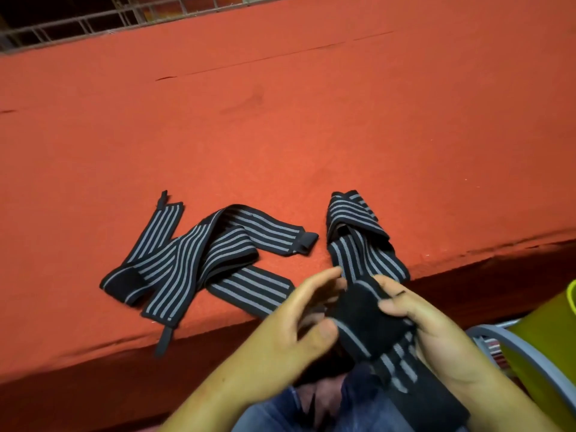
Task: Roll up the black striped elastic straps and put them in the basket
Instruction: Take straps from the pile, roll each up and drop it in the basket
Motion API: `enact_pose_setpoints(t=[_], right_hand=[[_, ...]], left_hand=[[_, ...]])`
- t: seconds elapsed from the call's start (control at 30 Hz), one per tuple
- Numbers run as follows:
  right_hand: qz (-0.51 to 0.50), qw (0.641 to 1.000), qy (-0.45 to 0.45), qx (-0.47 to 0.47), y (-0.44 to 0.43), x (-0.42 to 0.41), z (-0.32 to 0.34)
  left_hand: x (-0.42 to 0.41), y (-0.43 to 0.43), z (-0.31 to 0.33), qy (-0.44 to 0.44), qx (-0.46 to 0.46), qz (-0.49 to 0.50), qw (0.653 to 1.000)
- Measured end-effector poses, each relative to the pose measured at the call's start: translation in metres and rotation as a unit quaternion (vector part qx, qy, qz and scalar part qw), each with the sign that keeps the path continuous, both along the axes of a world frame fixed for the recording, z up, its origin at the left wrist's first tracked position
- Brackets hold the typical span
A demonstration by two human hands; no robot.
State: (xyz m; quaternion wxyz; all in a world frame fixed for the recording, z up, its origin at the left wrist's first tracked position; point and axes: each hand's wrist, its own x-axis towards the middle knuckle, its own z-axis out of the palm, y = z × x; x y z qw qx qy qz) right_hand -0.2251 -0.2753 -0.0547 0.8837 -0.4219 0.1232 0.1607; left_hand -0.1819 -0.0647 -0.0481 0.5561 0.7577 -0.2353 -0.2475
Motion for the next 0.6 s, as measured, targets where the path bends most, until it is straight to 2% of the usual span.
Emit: enact_pose_setpoints(t=[0.1,0.2,0.33,0.6], right_hand=[[-0.001,0.998,-0.002,-0.065,0.01,0.005,0.01],[0.05,0.998,-0.007,-0.025,0.016,0.004,0.017],[0.09,0.994,-0.036,0.045,0.014,0.003,0.01],[0.118,0.989,-0.079,-0.04,0.018,0.004,0.009]], left_hand=[[-0.003,-0.007,0.01,-0.043,0.018,-0.02,0.999],[0.003,-0.006,0.008,-0.089,0.028,0.039,0.995],[0.011,0.004,0.002,-0.08,0.021,0.118,0.99],[0.014,0.019,-0.005,-0.091,0.006,0.263,0.961]])
